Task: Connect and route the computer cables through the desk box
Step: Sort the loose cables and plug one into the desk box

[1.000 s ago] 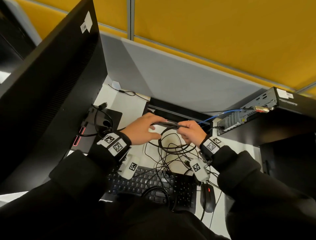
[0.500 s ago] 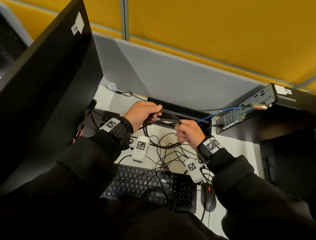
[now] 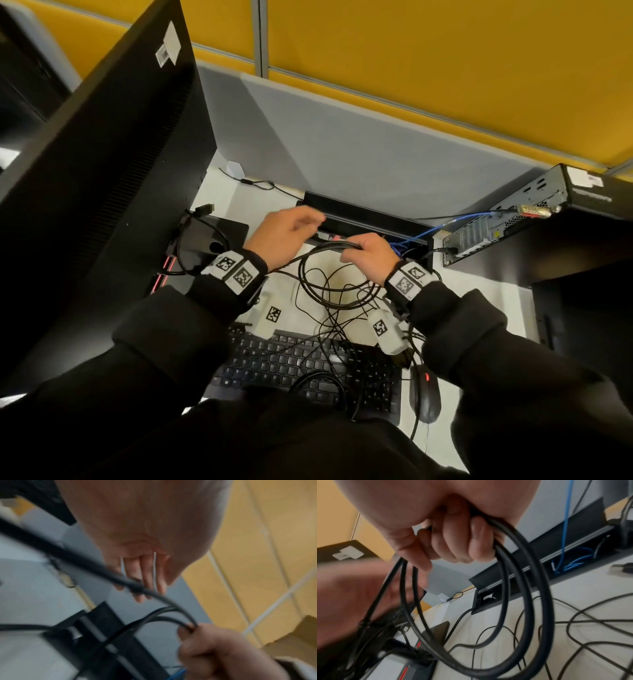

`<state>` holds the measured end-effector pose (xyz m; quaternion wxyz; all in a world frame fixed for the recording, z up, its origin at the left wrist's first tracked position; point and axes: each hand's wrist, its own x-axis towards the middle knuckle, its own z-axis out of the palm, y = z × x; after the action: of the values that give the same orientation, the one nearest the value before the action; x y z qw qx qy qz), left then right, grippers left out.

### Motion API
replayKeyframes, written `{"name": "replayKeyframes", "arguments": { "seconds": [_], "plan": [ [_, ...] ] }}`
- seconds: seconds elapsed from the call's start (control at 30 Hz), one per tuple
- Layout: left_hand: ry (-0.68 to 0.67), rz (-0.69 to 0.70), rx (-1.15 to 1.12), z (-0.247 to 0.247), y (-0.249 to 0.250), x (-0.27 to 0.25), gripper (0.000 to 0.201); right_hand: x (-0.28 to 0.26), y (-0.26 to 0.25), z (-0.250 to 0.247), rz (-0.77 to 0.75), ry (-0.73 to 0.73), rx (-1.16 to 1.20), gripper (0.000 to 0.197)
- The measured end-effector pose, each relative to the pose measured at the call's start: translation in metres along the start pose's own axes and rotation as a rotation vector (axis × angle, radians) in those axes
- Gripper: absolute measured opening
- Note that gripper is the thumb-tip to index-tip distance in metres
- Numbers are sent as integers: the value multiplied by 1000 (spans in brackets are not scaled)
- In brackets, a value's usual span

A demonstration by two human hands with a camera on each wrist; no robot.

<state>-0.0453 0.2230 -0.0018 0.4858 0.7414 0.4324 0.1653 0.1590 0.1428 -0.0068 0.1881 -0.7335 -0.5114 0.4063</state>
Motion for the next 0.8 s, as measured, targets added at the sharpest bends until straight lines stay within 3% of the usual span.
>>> {"name": "replayKeyframes", "arguments": {
  "seconds": [0.03, 0.1, 0.2, 0.3, 0.4, 0.5, 0.67, 0.8],
  "plan": [
    [-82, 56, -12, 3, 10, 4, 29, 0, -4, 3, -26, -2, -66, 14],
    [-200, 145, 194, 10, 29, 8, 31, -1, -12, 7, -64, -20, -161, 14],
    [-136, 163, 368, 5, 33, 15, 18, -3, -6, 5, -73, -12, -138, 31],
    [-228, 104, 196, -3, 21, 15, 17, -7, 11, 2, -37, 37, -61, 29],
    [-239, 136, 200, 4, 19, 8, 19, -10, 22, 4, -50, 39, -29, 27],
    [-225, 221, 329, 15, 24, 5, 14, -10, 24, 11, -97, 20, -57, 31],
    [-340, 294, 590, 19, 28, 4, 31, -8, 34, 16, -108, 6, -55, 36],
    [-236, 469, 821, 21, 32, 0, 24, -9, 31, 17, -73, 5, -34, 30]
  ]
}}
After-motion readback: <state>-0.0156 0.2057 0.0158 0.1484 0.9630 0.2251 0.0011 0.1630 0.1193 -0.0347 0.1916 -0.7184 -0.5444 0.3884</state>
